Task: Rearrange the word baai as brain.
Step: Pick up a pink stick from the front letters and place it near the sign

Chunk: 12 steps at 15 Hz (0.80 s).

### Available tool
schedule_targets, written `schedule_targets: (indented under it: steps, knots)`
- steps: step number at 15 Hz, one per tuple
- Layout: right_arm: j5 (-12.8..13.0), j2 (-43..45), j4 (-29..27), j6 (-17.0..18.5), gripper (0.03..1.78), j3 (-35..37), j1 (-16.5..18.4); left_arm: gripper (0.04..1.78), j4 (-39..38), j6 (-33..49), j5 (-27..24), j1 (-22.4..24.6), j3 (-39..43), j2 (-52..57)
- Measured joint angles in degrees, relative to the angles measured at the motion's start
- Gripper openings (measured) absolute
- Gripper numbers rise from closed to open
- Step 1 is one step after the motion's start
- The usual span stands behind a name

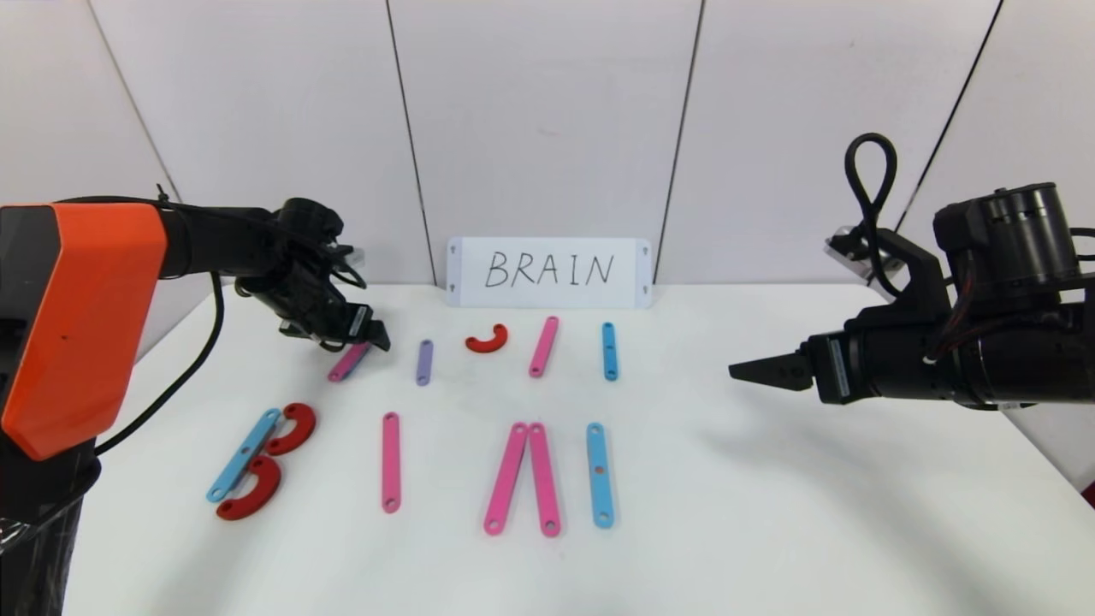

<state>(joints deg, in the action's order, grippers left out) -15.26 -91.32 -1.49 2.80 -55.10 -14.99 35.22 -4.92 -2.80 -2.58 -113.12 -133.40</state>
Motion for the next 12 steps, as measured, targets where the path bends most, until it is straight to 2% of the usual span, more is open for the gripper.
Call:
schedule_targets:
  steps: [5, 9, 12]
  knots:
    - [0.1, -0.1, 0.0, 0.0, 1.73, 0.0, 0.0, 1.74, 0.3, 10.8, 0.2, -1.0, 4.3, 6.7]
    - [0.1, -0.1, 0.0, 0.0, 1.73, 0.1, 0.0, 1.74, 0.2, 17.0, 1.1, -4.8, 13.8, 15.6]
    - [0.1, -0.1, 0.0, 0.0, 1.73, 0.3, 0.0, 1.74, -0.4, 20.0, 4.8, -9.0, 22.8, 20.8]
